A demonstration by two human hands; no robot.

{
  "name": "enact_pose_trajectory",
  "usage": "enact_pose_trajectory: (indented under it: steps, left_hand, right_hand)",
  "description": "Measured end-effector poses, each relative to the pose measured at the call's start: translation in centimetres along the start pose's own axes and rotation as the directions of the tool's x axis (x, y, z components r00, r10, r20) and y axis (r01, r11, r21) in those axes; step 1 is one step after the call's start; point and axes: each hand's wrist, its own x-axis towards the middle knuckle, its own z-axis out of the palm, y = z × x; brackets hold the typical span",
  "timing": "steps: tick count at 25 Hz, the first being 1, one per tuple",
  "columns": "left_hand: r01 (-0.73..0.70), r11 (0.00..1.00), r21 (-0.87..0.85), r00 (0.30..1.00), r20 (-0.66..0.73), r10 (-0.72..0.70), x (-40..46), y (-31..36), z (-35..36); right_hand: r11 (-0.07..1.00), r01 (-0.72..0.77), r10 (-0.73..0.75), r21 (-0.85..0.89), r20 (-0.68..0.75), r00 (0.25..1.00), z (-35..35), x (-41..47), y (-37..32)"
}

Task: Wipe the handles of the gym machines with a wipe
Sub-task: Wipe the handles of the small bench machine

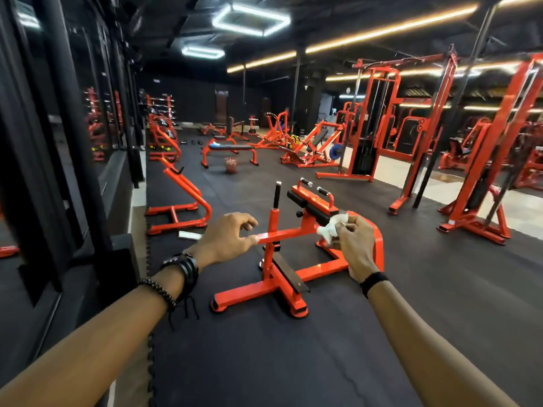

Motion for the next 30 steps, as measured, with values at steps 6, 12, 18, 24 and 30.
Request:
enact_pose_trajectory:
  steps: [6,12,18,24,30]
  left_hand:
    - [-0.036,0.999,0.006,0.992,0.118,0.035,14.4,-9.3,1.8]
    - [0.008,1.0,-0.029,0.981,0.194,-0.002,27.3,-18.6,6.6]
    - [-0.01,1.0,0.026,0.968,0.249,0.003,41.6,-26.5,7.9]
    - [0.017,1.0,0.008,0.975,0.219,-0.019,53.0,-35.3,11.3]
    - [-0.058,0.998,-0.017,0.96,0.273,0.06,66.0,-44.1,16.3]
  right_hand:
    - [0.995,-0.103,0.104,0.015,-0.149,0.983,9.1,9.5,2.9]
    - [0.991,-0.134,0.135,0.012,-0.079,0.988,16.3,19.9,9.7]
    - [0.982,-0.142,0.151,0.122,-0.074,0.986,24.2,32.4,13.5]
    - [0.991,-0.133,0.132,0.034,0.026,0.991,32.3,42.6,18.6]
    - [0.99,-0.12,0.128,0.079,-0.109,0.986,38.3,54.1,25.6]
